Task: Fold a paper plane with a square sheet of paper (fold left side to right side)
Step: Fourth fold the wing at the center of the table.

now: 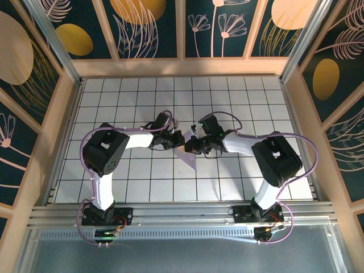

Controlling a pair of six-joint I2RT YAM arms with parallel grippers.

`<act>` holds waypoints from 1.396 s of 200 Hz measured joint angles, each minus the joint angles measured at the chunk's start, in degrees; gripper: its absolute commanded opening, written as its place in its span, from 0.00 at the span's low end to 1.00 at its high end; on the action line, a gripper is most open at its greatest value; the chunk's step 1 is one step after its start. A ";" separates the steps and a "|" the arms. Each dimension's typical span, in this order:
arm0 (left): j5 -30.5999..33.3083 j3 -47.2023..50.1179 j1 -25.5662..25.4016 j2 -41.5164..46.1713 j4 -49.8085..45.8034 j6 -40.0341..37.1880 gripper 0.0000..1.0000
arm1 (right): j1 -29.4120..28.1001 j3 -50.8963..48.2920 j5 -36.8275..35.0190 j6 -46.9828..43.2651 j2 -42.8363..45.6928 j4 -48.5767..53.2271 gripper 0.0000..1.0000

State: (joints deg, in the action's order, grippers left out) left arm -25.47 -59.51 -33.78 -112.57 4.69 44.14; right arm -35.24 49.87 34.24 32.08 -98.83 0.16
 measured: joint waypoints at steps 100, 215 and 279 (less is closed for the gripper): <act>0.02 0.00 0.00 0.00 0.00 0.00 0.00 | 0.00 0.39 -3.04 -0.04 -5.29 -0.37 0.00; -0.02 -0.02 -0.07 0.00 -0.31 -0.02 0.00 | -1.16 -7.72 -3.43 0.04 -0.11 -4.61 0.00; -0.04 -0.09 -0.15 0.00 -0.52 -0.15 0.00 | -1.84 -13.57 -3.39 1.44 4.85 -5.53 0.00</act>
State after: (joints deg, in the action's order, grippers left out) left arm -25.52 -59.59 -33.93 -112.57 4.16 43.99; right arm -37.08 36.29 30.85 33.52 -93.97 -5.37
